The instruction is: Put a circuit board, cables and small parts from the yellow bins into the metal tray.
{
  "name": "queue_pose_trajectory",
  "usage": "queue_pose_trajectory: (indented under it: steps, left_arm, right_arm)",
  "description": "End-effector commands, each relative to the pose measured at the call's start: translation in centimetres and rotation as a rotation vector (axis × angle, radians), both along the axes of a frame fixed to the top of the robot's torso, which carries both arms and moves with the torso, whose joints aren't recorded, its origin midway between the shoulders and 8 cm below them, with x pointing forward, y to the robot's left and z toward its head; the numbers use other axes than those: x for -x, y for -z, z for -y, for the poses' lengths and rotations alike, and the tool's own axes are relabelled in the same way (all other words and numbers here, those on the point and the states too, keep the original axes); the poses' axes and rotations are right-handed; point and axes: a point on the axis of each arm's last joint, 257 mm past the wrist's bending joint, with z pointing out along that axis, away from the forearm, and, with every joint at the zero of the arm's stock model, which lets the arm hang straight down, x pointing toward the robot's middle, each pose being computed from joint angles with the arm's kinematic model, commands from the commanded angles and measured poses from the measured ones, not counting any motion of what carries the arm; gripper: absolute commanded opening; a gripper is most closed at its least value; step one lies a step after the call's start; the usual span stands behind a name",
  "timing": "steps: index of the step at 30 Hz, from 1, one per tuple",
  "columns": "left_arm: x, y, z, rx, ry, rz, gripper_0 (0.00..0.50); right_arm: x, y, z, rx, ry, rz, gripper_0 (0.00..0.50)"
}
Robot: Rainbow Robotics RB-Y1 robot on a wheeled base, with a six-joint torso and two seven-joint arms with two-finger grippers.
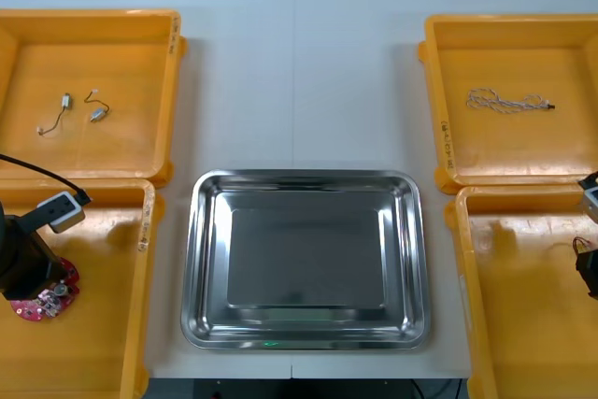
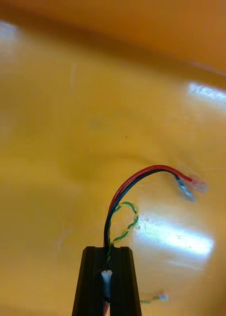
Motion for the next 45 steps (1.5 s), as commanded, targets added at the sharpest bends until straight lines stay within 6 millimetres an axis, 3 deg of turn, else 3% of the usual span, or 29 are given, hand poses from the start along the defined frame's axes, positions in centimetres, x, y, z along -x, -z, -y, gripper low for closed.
queue_pose_trajectory:
  steps: [1, 2, 4, 17, 29, 45]
  left_arm:
    - [1.3, 0.7, -1.3, -0.051, 0.045, -0.032, 0.030]
    - [1.3, 0.6, -1.4, -0.053, 0.044, -0.031, 0.004]
    - [1.4, 0.8, -1.3, -0.049, 0.046, -0.032, 0.000]
    - [1.1, 0.9, -1.3, -0.039, 0.042, -0.025, 0.000]
    - [1.2, -3.6, -0.1, 0.005, 0.016, -0.034, 0.000]
    - [0.8, -9.4, 3.3, 0.016, -0.114, 0.018, 0.000]
  right_arm:
    - [-1.8, -4.9, -0.5, 0.006, -0.006, 0.087, 0.000]
    - [-1.8, -5.2, -0.5, 0.008, -0.007, 0.087, 0.000]
    - [-1.9, -6.2, -0.7, 0.012, -0.015, 0.094, 0.000]
    - [-2.5, -10.6, -2.5, 0.021, -0.058, 0.156, 0.000]
    - [-4.5, -14.3, -4.3, -0.008, -0.100, 0.237, 0.000]
    - [-4.8, -16.6, -3.7, -0.044, -0.077, 0.296, 0.000]
